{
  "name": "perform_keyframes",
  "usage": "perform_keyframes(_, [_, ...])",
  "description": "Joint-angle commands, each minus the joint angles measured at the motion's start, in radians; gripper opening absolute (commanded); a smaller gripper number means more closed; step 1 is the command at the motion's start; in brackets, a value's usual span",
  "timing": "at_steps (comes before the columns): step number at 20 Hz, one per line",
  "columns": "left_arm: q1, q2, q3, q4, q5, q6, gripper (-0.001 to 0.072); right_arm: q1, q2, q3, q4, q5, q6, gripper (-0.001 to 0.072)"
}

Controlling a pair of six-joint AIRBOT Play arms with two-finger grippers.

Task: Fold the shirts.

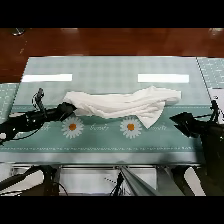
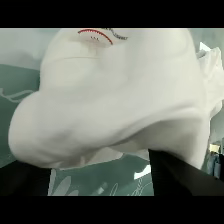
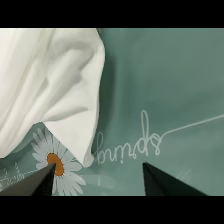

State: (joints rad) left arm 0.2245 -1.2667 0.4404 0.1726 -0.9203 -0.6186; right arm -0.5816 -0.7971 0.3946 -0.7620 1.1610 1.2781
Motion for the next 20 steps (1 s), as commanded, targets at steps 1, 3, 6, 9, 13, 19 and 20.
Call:
perform_keyframes(1, [0.008, 0.000, 0.004, -0.013, 0.002, 0.024, 0.0697, 0.000, 0.001, 0.000, -0.006, 0.006, 0.000, 0.0619])
perform_keyframes(3, [0.040, 0.000, 0.024, -0.013, -0.008, 0.024, 0.0697, 0.000, 0.001, 0.000, -0.006, 0.008, 0.000, 0.0619])
perform_keyframes(6, [0.059, -0.001, 0.040, -0.054, -0.006, 0.024, 0.0573, 0.000, 0.001, 0.000, -0.007, 0.003, 0.000, 0.0620])
perform_keyframes(9, [0.010, -0.001, 0.042, -0.091, -0.005, 0.043, 0.0035, 0.000, 0.001, 0.000, -0.007, -0.005, 0.000, 0.0619])
perform_keyframes(13, [-0.040, -0.001, 0.042, -0.092, -0.003, 0.068, 0.0025, 0.000, 0.000, -0.001, -0.057, 0.025, 0.024, 0.0620])
perform_keyframes(19, [-0.019, -0.001, 0.042, -0.092, -0.007, 0.064, 0.0026, 0.000, 0.000, -0.045, -0.071, 0.033, 0.061, 0.0619])
perform_keyframes(20, [-0.019, 0.000, 0.042, -0.092, -0.007, 0.064, 0.0026, 0.000, 0.000, -0.045, -0.047, 0.032, 0.051, 0.0620])
